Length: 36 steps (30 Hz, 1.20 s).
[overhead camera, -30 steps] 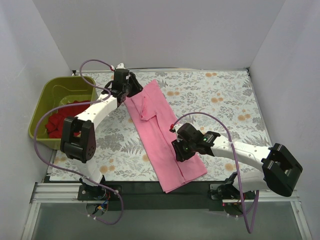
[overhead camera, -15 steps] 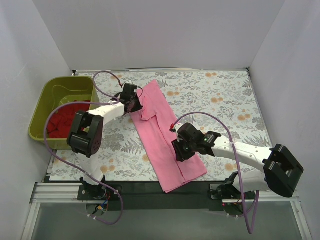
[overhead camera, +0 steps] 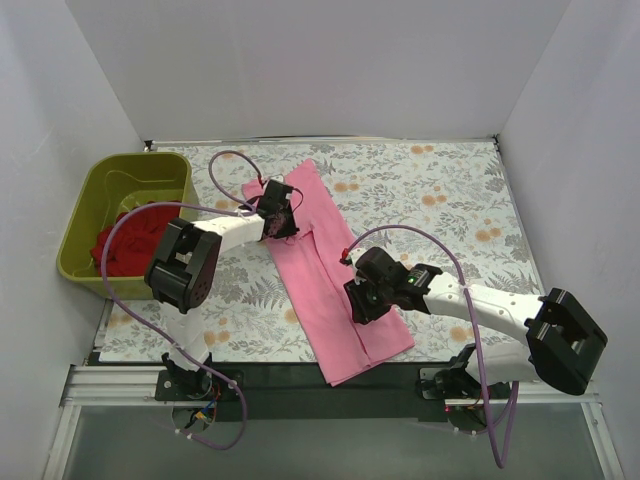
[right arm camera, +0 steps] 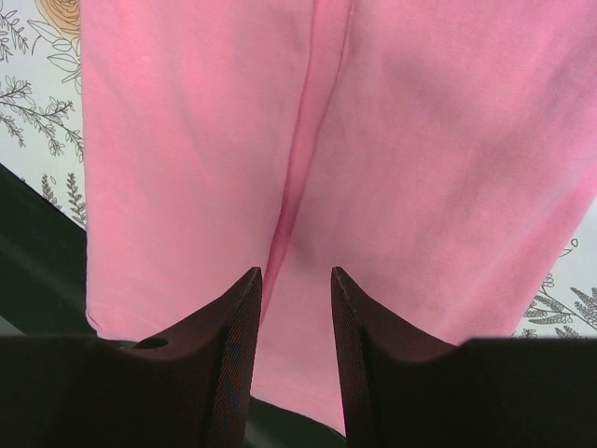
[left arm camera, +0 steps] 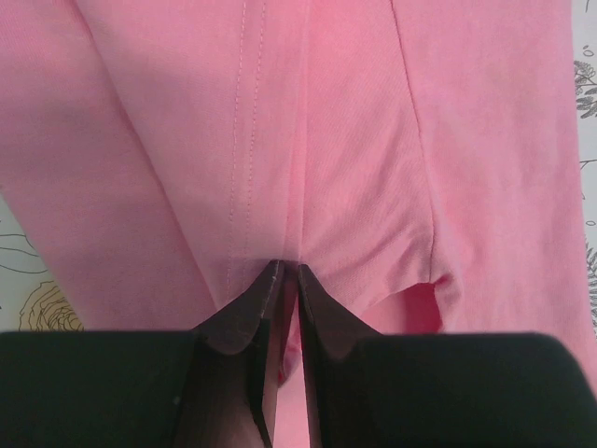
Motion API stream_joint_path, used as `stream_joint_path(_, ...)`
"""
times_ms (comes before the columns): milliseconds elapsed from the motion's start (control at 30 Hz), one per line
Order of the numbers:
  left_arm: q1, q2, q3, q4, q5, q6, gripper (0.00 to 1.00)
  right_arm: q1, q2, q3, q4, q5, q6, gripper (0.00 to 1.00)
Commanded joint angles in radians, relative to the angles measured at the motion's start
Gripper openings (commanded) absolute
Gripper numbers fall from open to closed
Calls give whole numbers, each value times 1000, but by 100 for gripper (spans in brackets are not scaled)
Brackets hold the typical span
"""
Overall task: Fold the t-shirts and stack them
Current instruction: Fold the tshirt
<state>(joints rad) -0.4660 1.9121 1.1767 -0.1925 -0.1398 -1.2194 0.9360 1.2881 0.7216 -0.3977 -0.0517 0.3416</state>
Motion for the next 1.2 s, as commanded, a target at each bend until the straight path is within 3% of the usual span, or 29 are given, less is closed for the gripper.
stream_joint_path(0, -10, -4, -8, -12, -23, 14, 14, -3, -30, -7, 22, 6, 8, 37)
stream_joint_path(500, -37, -269, -63, -16, -67, -25, 18, -3, -69, -4, 13, 33, 4, 37)
stream_joint_path(733, -37, -197, -92, -18, -145, -25, 9, -3, -84, -8, 8, 33, 4, 37)
stream_joint_path(1167, -82, -68, -72, -38, -64, 9, 6, -3, -72, -13, 5, 30, -1, 37)
